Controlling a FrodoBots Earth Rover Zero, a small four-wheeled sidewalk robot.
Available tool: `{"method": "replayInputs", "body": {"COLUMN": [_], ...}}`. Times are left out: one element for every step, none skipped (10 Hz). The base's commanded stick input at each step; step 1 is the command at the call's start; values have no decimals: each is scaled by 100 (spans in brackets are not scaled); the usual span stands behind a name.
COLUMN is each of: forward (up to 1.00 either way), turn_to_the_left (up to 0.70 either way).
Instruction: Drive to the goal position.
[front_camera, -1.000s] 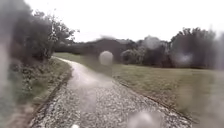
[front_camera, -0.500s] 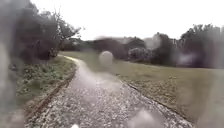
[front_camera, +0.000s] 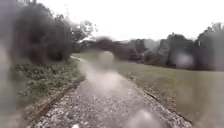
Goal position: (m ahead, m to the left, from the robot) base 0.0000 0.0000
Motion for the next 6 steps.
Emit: {"method": "replayInputs", "body": {"forward": [70, 70, 70, 70, 70, 70], "turn_to_the_left": [14, 1, -6, -14, -21, -28]}}
